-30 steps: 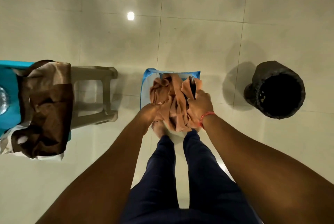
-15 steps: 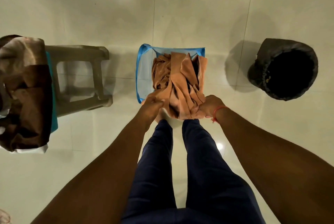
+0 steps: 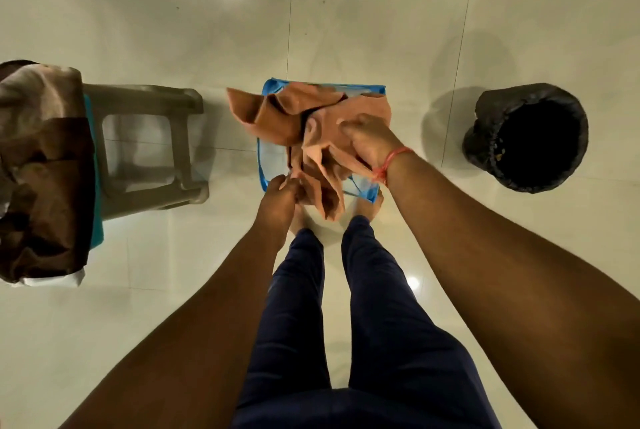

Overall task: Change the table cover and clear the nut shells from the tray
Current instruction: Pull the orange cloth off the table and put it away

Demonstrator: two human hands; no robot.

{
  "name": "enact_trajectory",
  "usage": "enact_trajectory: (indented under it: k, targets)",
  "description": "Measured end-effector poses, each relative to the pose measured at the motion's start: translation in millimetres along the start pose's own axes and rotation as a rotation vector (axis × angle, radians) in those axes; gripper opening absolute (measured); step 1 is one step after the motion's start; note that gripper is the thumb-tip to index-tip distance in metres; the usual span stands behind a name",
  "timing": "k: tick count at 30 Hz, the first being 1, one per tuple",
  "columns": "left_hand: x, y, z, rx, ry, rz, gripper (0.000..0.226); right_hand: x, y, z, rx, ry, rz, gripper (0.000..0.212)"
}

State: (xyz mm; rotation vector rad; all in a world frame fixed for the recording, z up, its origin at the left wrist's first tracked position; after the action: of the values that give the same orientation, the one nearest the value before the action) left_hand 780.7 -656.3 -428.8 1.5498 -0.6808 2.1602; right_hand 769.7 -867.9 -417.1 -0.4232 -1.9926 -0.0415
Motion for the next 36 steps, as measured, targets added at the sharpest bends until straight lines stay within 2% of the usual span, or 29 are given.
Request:
enact_trajectory:
  k: [3,6,13,14,16,18,19,20,22,24,28,31,36]
  targets:
    - [-4,-2,0,-0.04,-0.025,0.003,0.039,9,14,25,0.199,-0.048,-0.032,0.031]
    - [-4,1,-5,0.017,-0.046,-0.004,0.038,13,16,43,0.363,-0.109,0.049,0.032]
    - [-2,14,4,0.188,0.022,-0.033,0.037,10,45,61,0.285,-0.098,-0.044,0.056]
    - [-2,13,6,0.212,0.038,-0.038,0.037,10,46,58,0.206,-0.112,-0.047,0.054]
    - [-1,11,14,0.276,0.096,-0.032,0.032,9,41,51,-0.184,-0.154,-0.051,0.05]
    - [-1,4,19,0.365,0.151,0.011,0.025,7,34,56,-0.672,-0.094,-0.035,0.067]
    - [-2,-2,20,0.38,0.168,0.053,0.023,6,30,63,-0.777,-0.055,0.0,0.073]
    - [-3,-9,20,0.355,0.175,0.103,0.021,6,25,69,-0.736,-0.028,0.043,0.076]
    - [-6,-15,18,0.215,0.169,0.158,0.019,7,20,78,-0.372,-0.003,0.092,0.075]
    - [-5,-11,17,0.066,0.162,0.131,0.022,11,24,83,-0.063,0.012,0.082,0.069]
    - [13,5,19,-0.093,0.176,0.044,0.031,28,33,74,0.093,0.023,0.022,0.055]
    - [32,7,30,-0.216,0.275,0.026,0.036,52,43,47,0.173,-0.033,-0.043,0.052]
    - [86,-19,58,-0.286,0.457,0.132,0.04,103,50,-22,0.442,-0.251,-0.139,0.034]
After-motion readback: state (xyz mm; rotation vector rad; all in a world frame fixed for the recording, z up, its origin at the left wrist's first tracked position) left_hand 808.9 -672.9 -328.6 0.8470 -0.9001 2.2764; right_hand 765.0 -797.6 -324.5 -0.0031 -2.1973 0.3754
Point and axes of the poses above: each hand's wrist, its own x-axis away from the middle knuckle, its own y-axis out of the palm, z = x × y, the point moved 10 cm from there along -x, towards the middle knuckle, and after that the axes turned 1 degree about x, right-handed, at the moved point
